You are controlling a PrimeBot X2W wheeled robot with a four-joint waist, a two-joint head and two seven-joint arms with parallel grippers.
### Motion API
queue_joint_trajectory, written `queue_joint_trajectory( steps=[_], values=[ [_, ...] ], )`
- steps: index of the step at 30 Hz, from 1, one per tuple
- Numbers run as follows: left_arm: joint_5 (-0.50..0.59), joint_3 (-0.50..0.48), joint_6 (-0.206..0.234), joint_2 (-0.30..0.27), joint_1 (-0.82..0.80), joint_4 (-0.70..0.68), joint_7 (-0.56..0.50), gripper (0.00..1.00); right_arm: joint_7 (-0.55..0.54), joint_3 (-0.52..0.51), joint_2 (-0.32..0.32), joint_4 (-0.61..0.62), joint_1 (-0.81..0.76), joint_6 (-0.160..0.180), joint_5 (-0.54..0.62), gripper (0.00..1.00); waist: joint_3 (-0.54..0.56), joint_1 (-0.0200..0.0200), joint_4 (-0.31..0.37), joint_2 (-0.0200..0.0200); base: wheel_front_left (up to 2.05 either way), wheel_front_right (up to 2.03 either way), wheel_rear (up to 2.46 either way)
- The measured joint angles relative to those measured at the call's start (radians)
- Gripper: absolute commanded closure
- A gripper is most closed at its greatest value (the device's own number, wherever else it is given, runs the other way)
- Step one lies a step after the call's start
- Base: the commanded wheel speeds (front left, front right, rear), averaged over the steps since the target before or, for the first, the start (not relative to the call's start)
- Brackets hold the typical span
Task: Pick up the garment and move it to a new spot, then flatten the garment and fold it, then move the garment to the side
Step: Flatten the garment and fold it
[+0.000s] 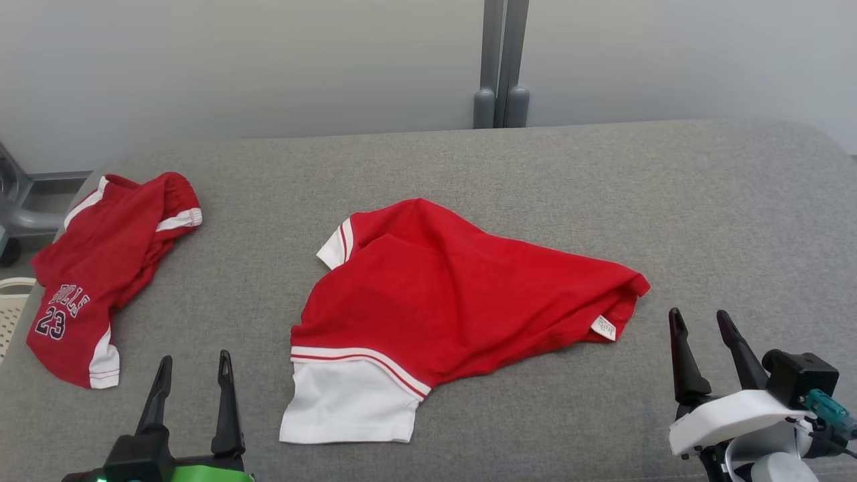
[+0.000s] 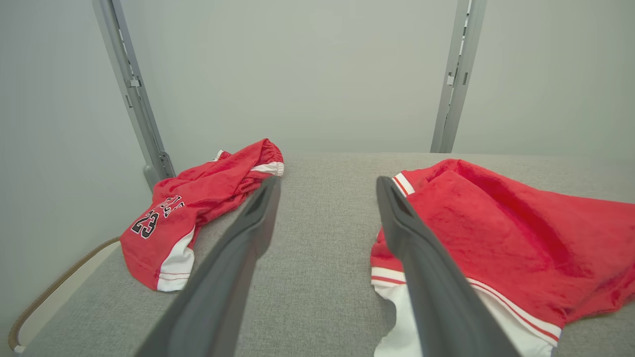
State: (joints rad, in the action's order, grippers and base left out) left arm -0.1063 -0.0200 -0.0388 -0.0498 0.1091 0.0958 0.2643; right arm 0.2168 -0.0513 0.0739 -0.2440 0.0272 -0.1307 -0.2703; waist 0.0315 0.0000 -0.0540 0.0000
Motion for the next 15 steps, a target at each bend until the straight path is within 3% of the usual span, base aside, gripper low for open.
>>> queue_joint_trajectory(
  steps=[6, 15],
  values=[
    [0.020, -0.012, 0.004, 0.000, 0.000, -0.008, 0.000, 0.00, -0.004, 0.023, -0.007, 0.006, -0.001, 0.000, 0.004, 0.00, 0.003, 0.0000, -0.002, 0.0000, 0.00, 0.00, 0.00],
    [0.024, -0.008, -0.026, -0.005, -0.012, -0.009, 0.000, 0.00, -0.009, 0.061, -0.016, 0.014, -0.001, 0.000, 0.012, 0.00, 0.005, 0.0000, -0.001, 0.0000, 0.00, 0.00, 0.00]
  ],
)
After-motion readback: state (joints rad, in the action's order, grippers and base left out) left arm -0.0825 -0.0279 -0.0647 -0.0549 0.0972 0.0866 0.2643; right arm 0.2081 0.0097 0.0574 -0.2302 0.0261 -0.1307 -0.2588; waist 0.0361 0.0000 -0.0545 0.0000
